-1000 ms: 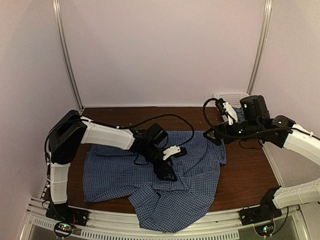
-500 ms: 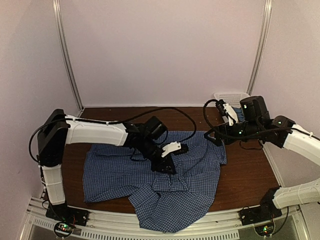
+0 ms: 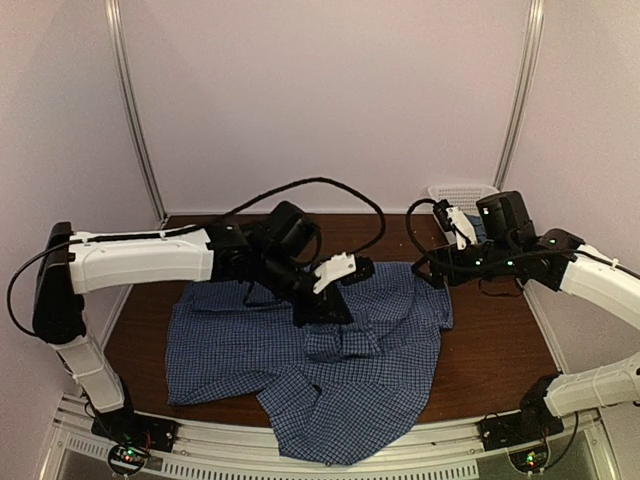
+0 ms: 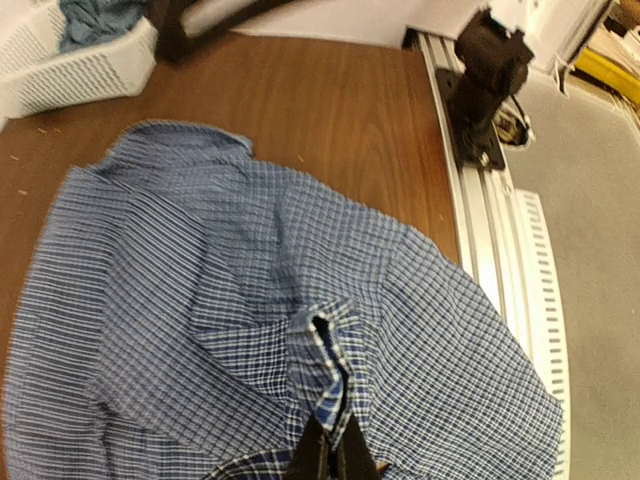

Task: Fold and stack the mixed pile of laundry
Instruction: Adjust the 1/3-folded shirt at the center of the board.

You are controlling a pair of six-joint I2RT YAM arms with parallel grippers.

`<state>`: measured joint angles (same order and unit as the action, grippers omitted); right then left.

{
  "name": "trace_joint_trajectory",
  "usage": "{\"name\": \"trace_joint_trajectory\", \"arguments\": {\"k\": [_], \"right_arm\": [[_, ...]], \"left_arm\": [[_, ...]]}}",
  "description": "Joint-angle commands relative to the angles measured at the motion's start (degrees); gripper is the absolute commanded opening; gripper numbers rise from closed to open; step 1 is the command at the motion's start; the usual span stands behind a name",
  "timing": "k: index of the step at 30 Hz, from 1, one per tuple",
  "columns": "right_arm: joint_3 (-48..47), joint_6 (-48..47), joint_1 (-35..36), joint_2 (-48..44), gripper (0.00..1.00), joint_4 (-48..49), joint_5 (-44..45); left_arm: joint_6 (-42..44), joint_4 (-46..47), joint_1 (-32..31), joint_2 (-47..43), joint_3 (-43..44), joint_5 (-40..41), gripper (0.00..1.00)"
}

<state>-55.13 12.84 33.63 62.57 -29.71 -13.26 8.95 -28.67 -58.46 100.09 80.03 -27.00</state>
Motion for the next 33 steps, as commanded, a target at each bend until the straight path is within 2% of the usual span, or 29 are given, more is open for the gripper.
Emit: {"name": "trace_joint_trajectory", "arguments": {"k": [1,6,16,21,33], "right_arm": [[-2.3,0.2,-2.2,5.0,0.81,2.1,3.4],[-4.8,0.6,-3.6,9.4,0.81,4.8,2.9],[-7.3,-0.8,-4.1,17.1,0.80,7.0,1.2],[-7.2,-0.9,-4.1,19.9,0.80,8.2,-0.3],[-9.1,-1.5,-4.1,28.0,0.76,9.1,-1.9]], "left_arm": [[-6.5,6.4,4.0,-6.6,1.6,8.9,0.00],[-16.9,9.0,14.2,-7.9,-1.7,13.5,0.00],[-29.6,14.0,25.7,-11.3,-14.9,30.6,0.00],[-33.0,16.1,28.1,-11.5,-20.0,36.7,0.00],[-37.2,23.1,30.9,-14.8,-30.6,42.1,0.00]]}}
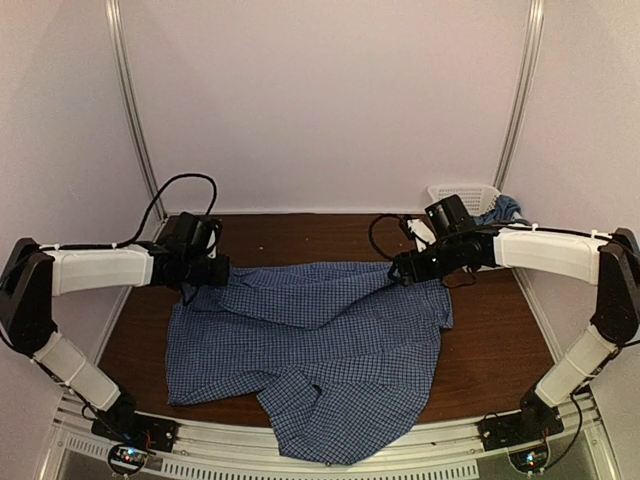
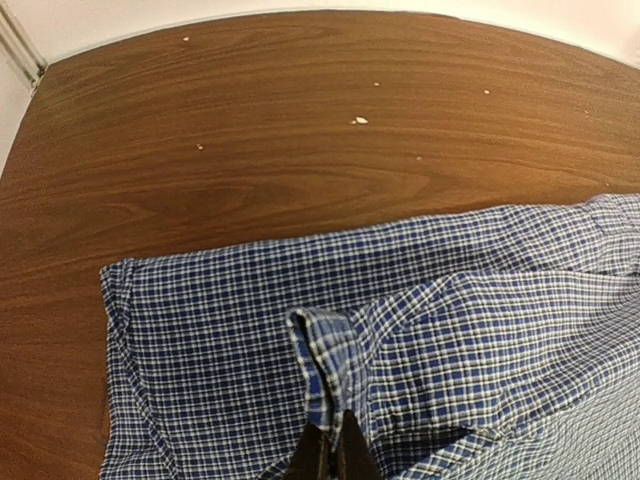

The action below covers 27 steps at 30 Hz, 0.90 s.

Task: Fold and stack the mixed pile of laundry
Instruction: Adjust the 1/3-folded shirt at the center of the board.

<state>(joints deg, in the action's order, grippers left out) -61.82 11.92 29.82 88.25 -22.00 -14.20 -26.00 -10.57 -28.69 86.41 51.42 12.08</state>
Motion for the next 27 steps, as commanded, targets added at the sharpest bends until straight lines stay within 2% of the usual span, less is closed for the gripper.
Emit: {"name": "trace_joint_trajectory", "arguments": {"k": [1,5,10,14,18,23,27], "right_arm": [[-2.9,-0.6,-0.3,3.2,0.75,1.4,-1.1],[-4.3,-0.6,-0.3,6.6,0.72,1.4,-1.4],[-6.1,-1.0,-0.3,9.7,0.68,0.5,-1.3],[-7.3,-2.3,-0.3,11.6,0.65,-1.0,0.4],[-9.1,-3.4,-0.7,12.7,0.64,-2.8,3.7],[-12.3,-3.2,-2.4,12.9,0.67,-2.4,1.6],[-17.3,-4.5,-2.6,16.7,0.71,-5.1,-1.4]], "left_arm": [[-2.3,5.0,1.2,-0.7,-2.4,3.0,0.00],[-2.8,4.1,1.3,1.1,-3.0,2.8,0.01],[-3.8,2.3,1.9,0.6,-3.7,2.8,0.31],[-3.1,2.1,4.5,-1.1,-3.9,0.2,0.46],[0.9,3.0,8.3,-1.4,-2.0,-8.3,0.59],[4.0,-1.8,9.4,5.4,4.9,-12.0,0.60],[3.7,-4.6,9.4,11.3,8.3,-15.2,0.59]]}}
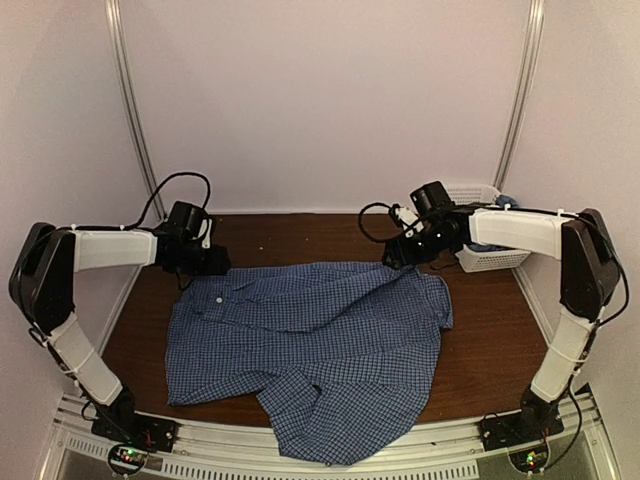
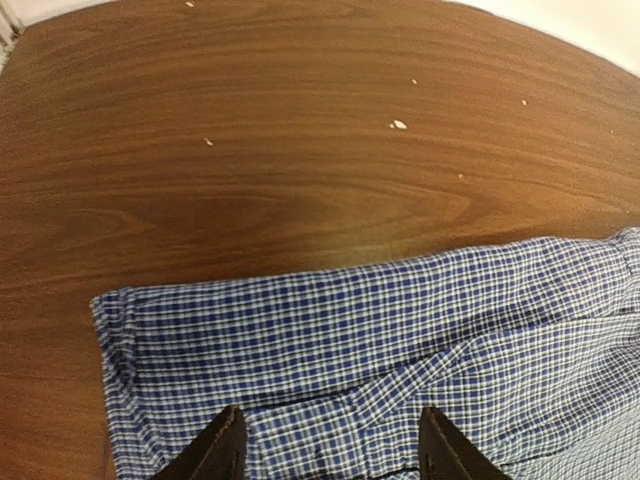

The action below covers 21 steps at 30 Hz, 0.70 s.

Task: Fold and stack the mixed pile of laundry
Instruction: Adjust the 1/3-folded shirt at the center of the board.

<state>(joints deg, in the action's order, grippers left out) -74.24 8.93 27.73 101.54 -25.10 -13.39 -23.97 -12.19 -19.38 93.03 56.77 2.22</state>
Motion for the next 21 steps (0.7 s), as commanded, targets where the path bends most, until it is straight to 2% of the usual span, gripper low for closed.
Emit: {"name": "trace_joint_trajectory", "arguments": {"k": [1,5,10,17,21], "right_arm": [[-6.1,-2.1,-0.4,4.7,0.70,-3.0,-2.8],[-7.9,-4.3,-0.4,8.3,0.71,-4.9,-5.1],[-8.1,-5.8,-0.5,11.6,0.70,-8.2,-6.6],[-1.8,-4.6,-0.5,11.7,0.54,-7.5,-4.7],[-0.5,-4.5,-0.5,10.9,0.45,-7.2,-4.3]], "left_arm": [[1.4,-3.0,0.2,5.4,3.2,-5.9,0.59],[0.4,-3.2,0.1,6.9,3.3,-6.0,0.59],[0.1,-5.0,0.2,8.6,3.8,-5.2,0.65],[0.2,-4.2,0.2,10.3,3.7,-7.5,0.63],[0.2,-4.1,0.2,11.0,4.1,-7.8,0.53]]}}
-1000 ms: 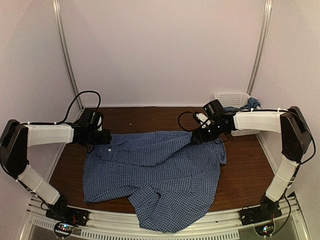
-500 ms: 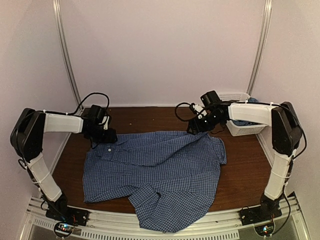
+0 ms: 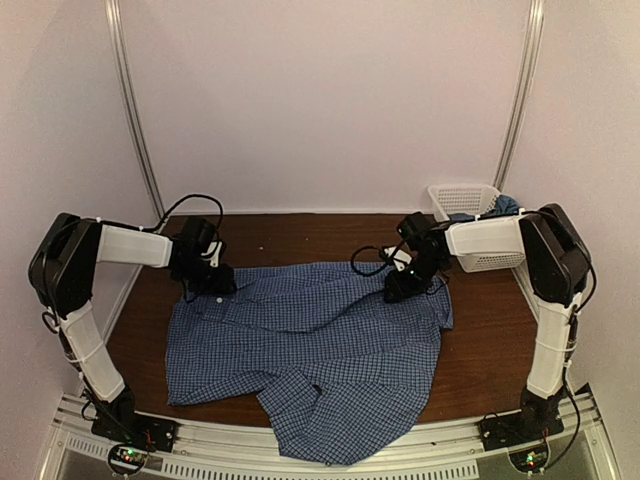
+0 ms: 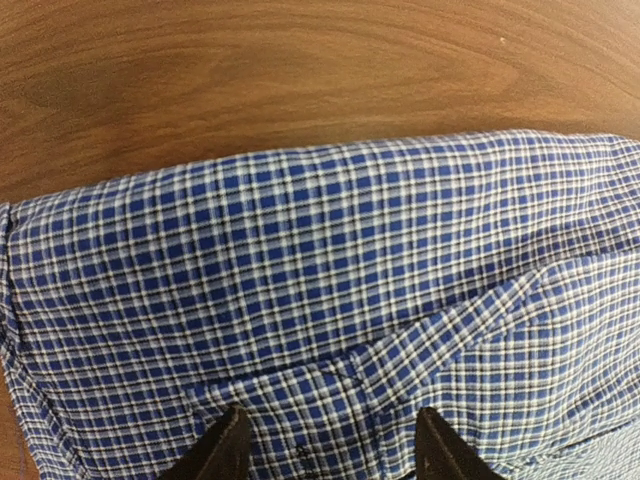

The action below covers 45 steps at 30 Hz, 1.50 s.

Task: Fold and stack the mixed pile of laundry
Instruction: Adjust the 1/3-folded shirt at the center of the board.

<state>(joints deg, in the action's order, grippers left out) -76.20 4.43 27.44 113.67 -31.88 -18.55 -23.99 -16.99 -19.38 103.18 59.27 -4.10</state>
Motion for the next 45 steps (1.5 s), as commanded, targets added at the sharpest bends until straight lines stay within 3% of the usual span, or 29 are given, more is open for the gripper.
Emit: {"name": "trace_joint_trajectory", "arguments": {"k": [1,4,6,10,14,18,31,34,38,41,45], "right_arm": [[1.5,0.0,-0.2,-1.2,0.42,-0.5,1.1],[0.9,-0.2,-0.3,-1.0,0.31,-1.2,1.7],[0.7,-0.1,-0.3,-1.5,0.29,-1.7,1.7],[1.6,-0.2,-0.3,-6.6,0.40,-0.4,-0.1],[-0.4,-0.6,-0.3,-10.6,0.54,-0.5,-2.1],[-4.1,-0.9,-0.3,-8.8,0.64,-1.0,-2.0],[-13.8,-3.2,-0.2,5.6,0.70,-3.1,-3.8],[-12.7,-3.7,-0.2,6.5,0.67,-3.6,-3.5],[-10.1,-3.7,-0.2,6.0,0.50,-3.1,-2.2],[-7.6,-3.6,-0.2,4.0,0.39,-2.1,-1.4],[-6.4,-3.5,-0.3,2.6,0.20,-2.1,0.5]], "left_arm": [[0.2,0.8,0.2,0.9,1.7,-1.3,0.50],[-0.1,0.1,0.2,-0.1,1.8,0.3,0.46],[-0.5,-1.1,0.2,-1.7,1.8,2.5,0.57],[-0.5,-2.8,0.9,-4.5,1.3,6.7,0.71],[-0.2,-3.0,2.3,-4.6,1.1,5.5,0.72],[-0.1,-2.2,2.6,-3.2,1.1,4.1,0.72],[-1.2,0.0,2.6,2.0,2.9,-1.1,0.72],[-0.5,0.7,2.6,2.3,2.8,-3.4,0.61],[-0.2,3.7,2.6,-1.2,0.8,-6.9,0.23],[0.0,4.2,2.6,-4.2,0.3,-7.8,0.01],[1.0,2.9,2.6,-6.3,2.0,-8.8,0.00]]}}
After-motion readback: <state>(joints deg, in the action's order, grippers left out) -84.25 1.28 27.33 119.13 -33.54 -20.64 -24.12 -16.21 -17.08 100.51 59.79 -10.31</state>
